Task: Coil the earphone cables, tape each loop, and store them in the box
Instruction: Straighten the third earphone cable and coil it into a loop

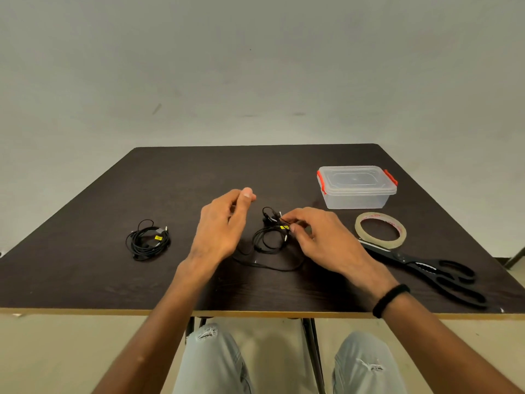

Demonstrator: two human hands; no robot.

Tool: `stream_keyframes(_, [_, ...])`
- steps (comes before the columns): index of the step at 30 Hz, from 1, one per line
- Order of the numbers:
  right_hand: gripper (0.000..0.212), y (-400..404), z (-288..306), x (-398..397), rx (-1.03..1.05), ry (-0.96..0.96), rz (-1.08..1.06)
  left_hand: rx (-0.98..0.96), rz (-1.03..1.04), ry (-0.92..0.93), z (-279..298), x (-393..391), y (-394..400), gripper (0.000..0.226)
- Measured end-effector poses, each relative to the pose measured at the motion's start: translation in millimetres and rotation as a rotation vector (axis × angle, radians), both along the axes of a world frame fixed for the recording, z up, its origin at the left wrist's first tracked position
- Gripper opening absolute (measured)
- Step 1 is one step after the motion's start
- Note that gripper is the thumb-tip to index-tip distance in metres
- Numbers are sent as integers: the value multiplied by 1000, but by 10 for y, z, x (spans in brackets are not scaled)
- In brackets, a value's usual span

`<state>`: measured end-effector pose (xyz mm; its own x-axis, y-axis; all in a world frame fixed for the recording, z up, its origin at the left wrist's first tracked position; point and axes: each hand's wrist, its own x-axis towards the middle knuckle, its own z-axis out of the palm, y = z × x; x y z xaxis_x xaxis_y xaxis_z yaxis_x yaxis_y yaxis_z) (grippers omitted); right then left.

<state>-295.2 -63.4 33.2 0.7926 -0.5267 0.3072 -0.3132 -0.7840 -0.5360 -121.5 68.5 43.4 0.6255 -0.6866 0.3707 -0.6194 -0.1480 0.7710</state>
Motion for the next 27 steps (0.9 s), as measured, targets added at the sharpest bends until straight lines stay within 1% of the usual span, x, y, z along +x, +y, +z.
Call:
stream_keyframes(3, [34, 70, -72, 64, -111, 54, 91, 96, -43, -86, -15, 37, -63, 35])
stream_keyframes(4, [36, 91, -112, 82, -153, 94, 109, 140, -41, -146, -21, 61, -68, 34])
stream_keyframes(7, [41, 142, -171, 95, -223, 201, 95, 266, 29, -429, -40, 134, -69, 36])
stream_keyframes(9, [40, 167, -177, 90, -245, 206, 80, 348, 93, -535, -5, 142, -74, 36])
stream_keyframes(12, [40, 187, -174, 87, -240, 210, 69, 515, 85, -519, 61, 130, -133, 29])
stream_keyframes(15, [43, 187, -195, 51, -217, 229, 76, 617, 8, -448, 51, 90, -223, 31])
stream_keyframes(17, [44, 177, -198, 12, -195, 244, 88, 610, -2, -414, 13, 55, -256, 33])
stream_keyframes(20, [39, 138, -190, -20, -133, 204, 101, 534, -11, -441, -32, 47, -223, 31])
stream_keyframes(22, [36, 91, -181, -15, -124, 196, 101, 511, -108, -479, -46, 62, -177, 24])
stream_keyframes(24, [35, 42, -155, 7, -138, 232, 106, 520, -242, -532, -69, 82, -137, 20])
stream_keyframes(26, [35, 13, -111, 27, -146, 271, 116, 514, -317, -573, -87, 98, -87, 25])
stream_keyframes(27, [34, 7, -93, 33, -145, 278, 120, 505, -333, -598, -93, 111, -57, 33])
